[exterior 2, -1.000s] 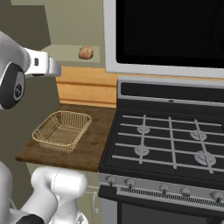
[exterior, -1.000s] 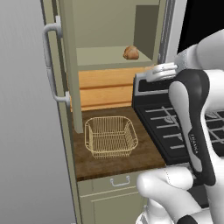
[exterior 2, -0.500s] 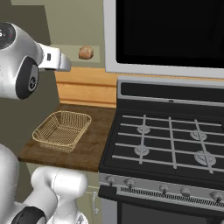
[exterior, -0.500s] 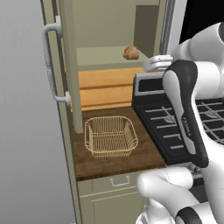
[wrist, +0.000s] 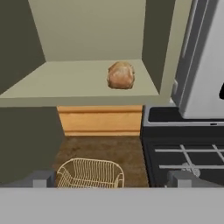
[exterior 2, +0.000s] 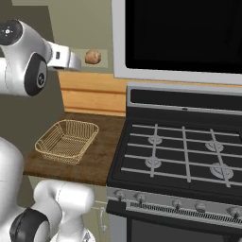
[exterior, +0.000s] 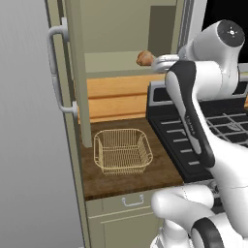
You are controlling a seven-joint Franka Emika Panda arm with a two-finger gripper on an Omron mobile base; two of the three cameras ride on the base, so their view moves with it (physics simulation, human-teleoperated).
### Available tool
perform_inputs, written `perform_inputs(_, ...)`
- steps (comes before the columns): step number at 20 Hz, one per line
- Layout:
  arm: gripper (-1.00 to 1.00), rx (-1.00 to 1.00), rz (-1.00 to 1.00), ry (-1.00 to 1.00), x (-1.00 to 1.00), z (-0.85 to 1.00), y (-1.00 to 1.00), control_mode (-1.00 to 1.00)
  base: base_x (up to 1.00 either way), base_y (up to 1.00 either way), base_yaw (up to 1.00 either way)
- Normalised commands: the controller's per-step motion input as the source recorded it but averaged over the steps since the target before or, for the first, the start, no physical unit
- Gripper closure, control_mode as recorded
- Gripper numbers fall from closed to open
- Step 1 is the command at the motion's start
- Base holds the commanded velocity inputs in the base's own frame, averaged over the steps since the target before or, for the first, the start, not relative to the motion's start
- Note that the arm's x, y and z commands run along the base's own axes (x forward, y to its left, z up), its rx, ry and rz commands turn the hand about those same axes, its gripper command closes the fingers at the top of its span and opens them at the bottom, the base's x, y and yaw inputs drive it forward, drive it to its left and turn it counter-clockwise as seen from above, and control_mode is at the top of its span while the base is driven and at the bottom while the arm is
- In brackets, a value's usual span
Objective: Open the cabinet, pick up the bread from the cabinet and place it in the basket. Then move the basket to the dining counter.
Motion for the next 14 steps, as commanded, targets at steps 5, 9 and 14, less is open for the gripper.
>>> perform_inputs(5,-1.00,-0.02,-0.23,0.00,0.31,0.00,0.04,-1.00,0.00,0.00,0.00)
perform_inputs(9,-1.00,0.00,-0.07,0.01,0.45,0.00,0.00,-1.00,0.00,0.00,0.00)
perform_inputs(14,-1.00,0.00,0.00,0.10,0.50,0.00,-0.08,-1.00,0.00,0.00,0.00)
